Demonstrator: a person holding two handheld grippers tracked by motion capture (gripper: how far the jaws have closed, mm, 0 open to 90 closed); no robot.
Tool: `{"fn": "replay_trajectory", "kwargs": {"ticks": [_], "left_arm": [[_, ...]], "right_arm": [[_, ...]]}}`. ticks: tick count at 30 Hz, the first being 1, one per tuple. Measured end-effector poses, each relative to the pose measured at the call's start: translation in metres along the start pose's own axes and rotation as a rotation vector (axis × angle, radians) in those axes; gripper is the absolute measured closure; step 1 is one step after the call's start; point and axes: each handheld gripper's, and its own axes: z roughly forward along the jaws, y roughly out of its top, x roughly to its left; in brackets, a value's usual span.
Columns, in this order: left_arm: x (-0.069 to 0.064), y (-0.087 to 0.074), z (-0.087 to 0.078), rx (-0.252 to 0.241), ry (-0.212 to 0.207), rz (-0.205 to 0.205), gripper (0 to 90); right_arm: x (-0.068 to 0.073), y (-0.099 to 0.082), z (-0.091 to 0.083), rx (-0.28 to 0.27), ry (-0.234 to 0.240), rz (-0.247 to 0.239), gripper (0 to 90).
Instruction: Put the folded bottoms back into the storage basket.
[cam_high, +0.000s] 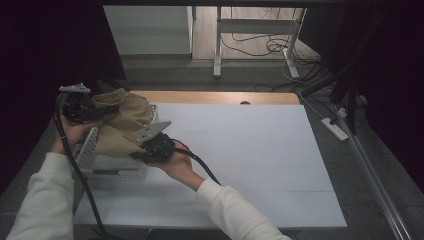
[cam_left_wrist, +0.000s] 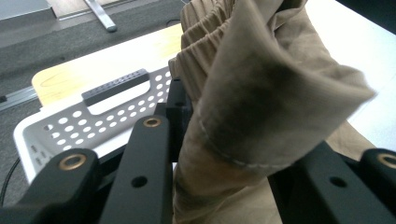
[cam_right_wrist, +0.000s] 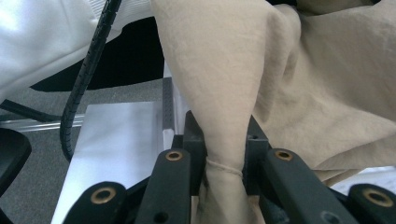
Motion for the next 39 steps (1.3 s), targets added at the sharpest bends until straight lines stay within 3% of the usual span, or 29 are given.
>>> {"fn": "replay_trajectory", "kwargs": {"ticks": [13,21,31,39], "left_arm": [[0.022,-0.009,0.003,0.013,0.024,-0.050,68.8],[0.033,-0.012,0.011,0.045,0.045,-0.069,68.7],[0.037,-0.011,0.019,0.078,0.054,-0.063,68.5],[0.042,-0.012,0.032,0.120,0.048,-0.083,68.0]], "right_arm": [[-0.009,0.004,0.025,0.021,0.012,0.018,77.1],[-0.014,0.003,0.042,0.029,0.023,0.042,77.1],[-0.018,0.002,0.054,0.039,0.031,0.055,77.0],[-0.022,-0.002,0.055,0.045,0.029,0.068,76.9]]}}
